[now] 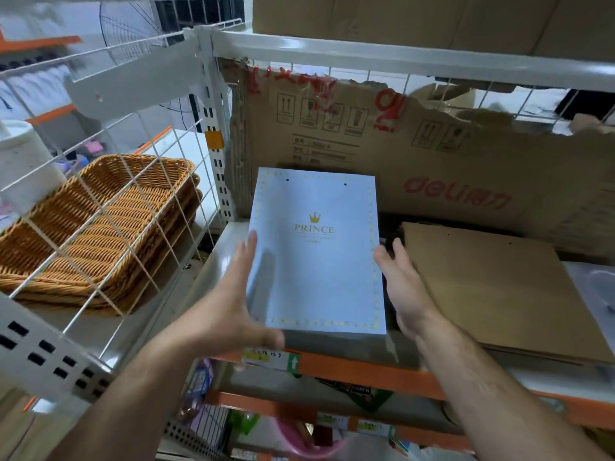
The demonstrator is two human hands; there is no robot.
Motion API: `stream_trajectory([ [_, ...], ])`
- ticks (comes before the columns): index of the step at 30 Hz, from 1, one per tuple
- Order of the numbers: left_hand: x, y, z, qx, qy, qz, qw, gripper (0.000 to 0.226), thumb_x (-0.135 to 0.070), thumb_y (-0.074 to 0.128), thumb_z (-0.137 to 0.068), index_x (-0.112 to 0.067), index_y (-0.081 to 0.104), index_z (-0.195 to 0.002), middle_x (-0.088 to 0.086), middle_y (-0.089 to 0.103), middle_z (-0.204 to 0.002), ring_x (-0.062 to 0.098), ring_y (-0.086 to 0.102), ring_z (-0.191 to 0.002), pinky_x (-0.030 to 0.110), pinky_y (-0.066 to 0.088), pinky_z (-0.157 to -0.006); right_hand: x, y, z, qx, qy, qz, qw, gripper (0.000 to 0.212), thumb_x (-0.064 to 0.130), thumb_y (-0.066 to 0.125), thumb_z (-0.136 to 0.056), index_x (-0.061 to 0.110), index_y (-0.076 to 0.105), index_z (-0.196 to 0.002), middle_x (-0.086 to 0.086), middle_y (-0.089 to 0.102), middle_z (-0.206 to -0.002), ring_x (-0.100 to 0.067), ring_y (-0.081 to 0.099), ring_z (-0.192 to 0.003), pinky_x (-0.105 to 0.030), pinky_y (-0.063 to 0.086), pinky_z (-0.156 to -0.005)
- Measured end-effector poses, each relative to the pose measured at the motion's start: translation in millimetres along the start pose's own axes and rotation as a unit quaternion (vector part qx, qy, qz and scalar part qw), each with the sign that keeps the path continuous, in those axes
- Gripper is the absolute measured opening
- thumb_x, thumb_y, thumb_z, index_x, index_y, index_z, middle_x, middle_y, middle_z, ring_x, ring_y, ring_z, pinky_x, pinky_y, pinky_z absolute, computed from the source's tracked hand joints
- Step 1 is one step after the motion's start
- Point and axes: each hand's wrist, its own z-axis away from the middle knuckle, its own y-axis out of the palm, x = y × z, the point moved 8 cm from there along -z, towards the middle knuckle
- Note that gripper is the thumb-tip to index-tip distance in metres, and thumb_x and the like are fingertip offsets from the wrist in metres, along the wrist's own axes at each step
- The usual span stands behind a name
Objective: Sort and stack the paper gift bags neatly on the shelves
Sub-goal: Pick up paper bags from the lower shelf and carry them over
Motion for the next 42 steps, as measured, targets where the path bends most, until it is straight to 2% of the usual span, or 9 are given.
stream_trajectory([
  [4,-1,9,5,0.011,0.009,-0.115,0.993,0.155,-0.027,0.097,-0.058,-0.069,-0.032,-0.132,-0.029,-0.04,-0.152,0.012,0.043,-0.131,0.021,0.059,-0.074,-7,12,3,0.007,-0.002,0.041,0.999,0.059,0.039,0.047,-0.103,0.032,0.022,-0.156,0.013,0.047,-0.148,-0.014,0.047,-0.136,-0.043,0.039,-0.114],
  [8,3,-4,-8,-0.042,0.011,-0.09,0.995,0.149,-0.027,0.094,-0.065,-0.053,-0.029,-0.146,-0.027,-0.015,-0.16,0.005,0.017,-0.148,0.014,0.033,-0.108,-2,20,3,0.012,-0.011,0.035,0.999,0.037,0.023,0.037,-0.108,0.032,0.037,-0.144,0.018,0.059,-0.121,-0.007,0.059,-0.113,-0.032,0.047,-0.102],
  [11,5,-7,-10,-0.048,-0.021,-0.061,0.997,0.148,-0.027,0.093,-0.066,-0.045,-0.027,-0.15,-0.02,0.017,-0.161,0.0,0.037,-0.126,0.002,0.038,-0.079,-4,14,1,-0.005,0.0,0.022,1.0,0.033,0.03,0.04,-0.107,0.036,0.042,-0.14,0.017,0.062,-0.123,-0.009,0.061,-0.116,-0.036,0.049,-0.103],
  [15,9,-6,-13,-0.056,-0.027,-0.038,0.997,0.153,-0.034,0.094,-0.062,-0.046,-0.032,-0.147,-0.011,0.037,-0.155,0.007,0.052,-0.115,0.007,0.043,-0.068,-3,17,-1,-0.023,0.002,0.036,0.999,0.022,0.03,0.042,-0.107,0.036,0.045,-0.128,0.015,0.064,-0.119,-0.012,0.062,-0.114,-0.038,0.049,-0.102],
  [19,9,-8,-18,-0.077,-0.033,-0.013,0.996,0.151,-0.035,0.094,-0.063,-0.044,-0.029,-0.15,-0.003,0.038,-0.156,0.016,0.047,-0.127,0.019,0.041,-0.086,-6,14,-13,-0.042,0.025,0.081,0.996,0.046,0.047,0.048,-0.097,0.031,0.044,-0.14,0.007,0.059,-0.134,-0.021,0.056,-0.125,-0.048,0.045,-0.108],
  [24,-3,-1,-6,-0.073,0.03,-0.056,0.995,0.157,-0.028,0.099,-0.053,-0.067,-0.027,-0.138,-0.017,-0.008,-0.166,0.019,0.014,-0.152,0.045,0.036,-0.116,-23,2,0,-0.026,0.063,-0.03,0.997,0.118,0.078,0.069,-0.061,0.026,0.024,-0.156,0.009,0.048,-0.15,-0.014,0.05,-0.134,-0.046,0.04,-0.113],
  [27,0,-1,-4,-0.082,0.023,-0.085,0.993,0.152,-0.019,0.096,-0.061,-0.065,-0.026,-0.14,-0.016,0.012,-0.162,0.019,0.036,-0.141,0.028,0.051,-0.097,-35,3,8,-0.005,0.087,-0.037,0.996,0.114,0.079,0.072,-0.061,0.022,0.034,-0.153,0.008,0.056,-0.143,-0.014,0.054,-0.129,-0.045,0.04,-0.113],
  [30,4,-7,-12,-0.101,0.008,-0.082,0.991,0.144,-0.017,0.091,-0.067,-0.048,-0.022,-0.152,-0.016,0.036,-0.133,0.005,0.051,-0.101,0.012,0.045,-0.063,-33,10,10,-0.001,0.093,-0.028,0.995,0.065,0.063,0.06,-0.089,0.022,0.047,-0.137,0.008,0.06,-0.134,-0.015,0.056,-0.125,-0.041,0.04,-0.112],
  [42,15,-8,-23,-0.11,-0.008,0.014,0.994,0.118,-0.009,0.086,-0.068,-0.053,0.014,-0.15,-0.022,0.057,-0.109,-0.003,0.055,-0.092,0.015,0.044,-0.063,-37,21,6,-0.001,0.107,-0.041,0.993,0.086,0.067,0.056,-0.085,0.016,0.037,-0.151,0.004,0.045,-0.152,-0.018,0.045,-0.137,-0.039,0.034,-0.116],
])
